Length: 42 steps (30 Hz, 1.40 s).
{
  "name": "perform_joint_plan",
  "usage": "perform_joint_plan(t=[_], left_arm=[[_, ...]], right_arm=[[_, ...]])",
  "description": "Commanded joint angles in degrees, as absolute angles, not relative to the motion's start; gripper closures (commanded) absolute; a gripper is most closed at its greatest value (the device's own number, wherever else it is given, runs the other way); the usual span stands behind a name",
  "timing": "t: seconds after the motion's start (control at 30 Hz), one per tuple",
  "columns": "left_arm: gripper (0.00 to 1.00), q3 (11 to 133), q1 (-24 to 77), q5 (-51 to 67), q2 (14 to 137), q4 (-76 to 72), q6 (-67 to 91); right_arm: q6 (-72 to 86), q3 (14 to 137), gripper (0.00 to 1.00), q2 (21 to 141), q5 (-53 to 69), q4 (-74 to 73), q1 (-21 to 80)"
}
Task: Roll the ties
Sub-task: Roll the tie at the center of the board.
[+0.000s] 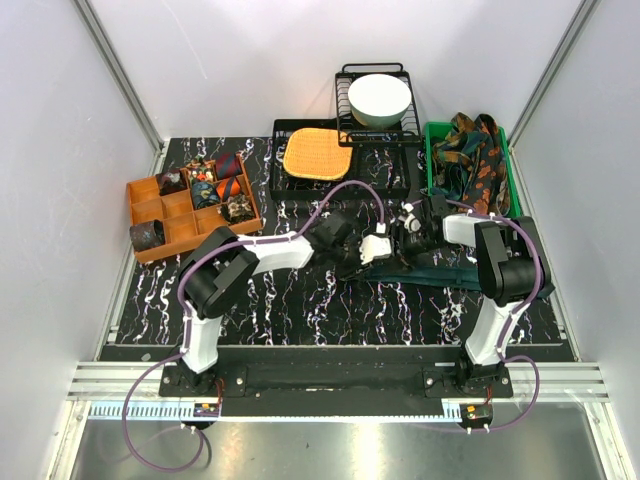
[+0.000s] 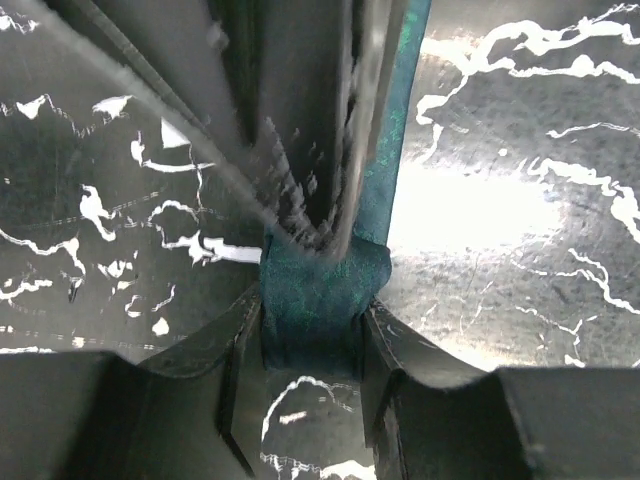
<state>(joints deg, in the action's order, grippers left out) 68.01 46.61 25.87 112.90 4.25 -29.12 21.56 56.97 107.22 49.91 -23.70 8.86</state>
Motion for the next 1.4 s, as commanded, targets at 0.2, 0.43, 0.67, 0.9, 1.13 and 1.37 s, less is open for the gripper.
perform_joint_plan(t=[0.2,0.43,0.67,0.9,1.13,1.37], left_arm=[[0.74,71.36,49.13,17.75,118.21,26.89,-28.13],[0.71,72.07,50.10,16.35,118.65,27.86,-26.98],[0.69,72.25,50.36,15.82,119.00,28.30,-25.66],[0.69,71.81,50.62,15.21,119.18,27.42,-25.22],[0.67,71.89,50.80,15.12,119.09,27.86,-24.35],[0.66,72.07,50.80,15.29,119.36,28.04,-23.91]], right_arm=[[28.99,50.55,0.52,105.47,54.67,-10.73,10.46],[33.13,46.58,0.61,105.55,54.76,-0.44,12.57],[32.52,44.92,0.50,102.76,58.96,2.46,12.31],[33.40,44.12,0.51,101.59,57.66,3.96,13.71],[29.36,47.10,0.59,105.20,52.92,-1.56,14.68],[21.81,50.45,0.59,105.39,48.78,-12.73,14.68]])
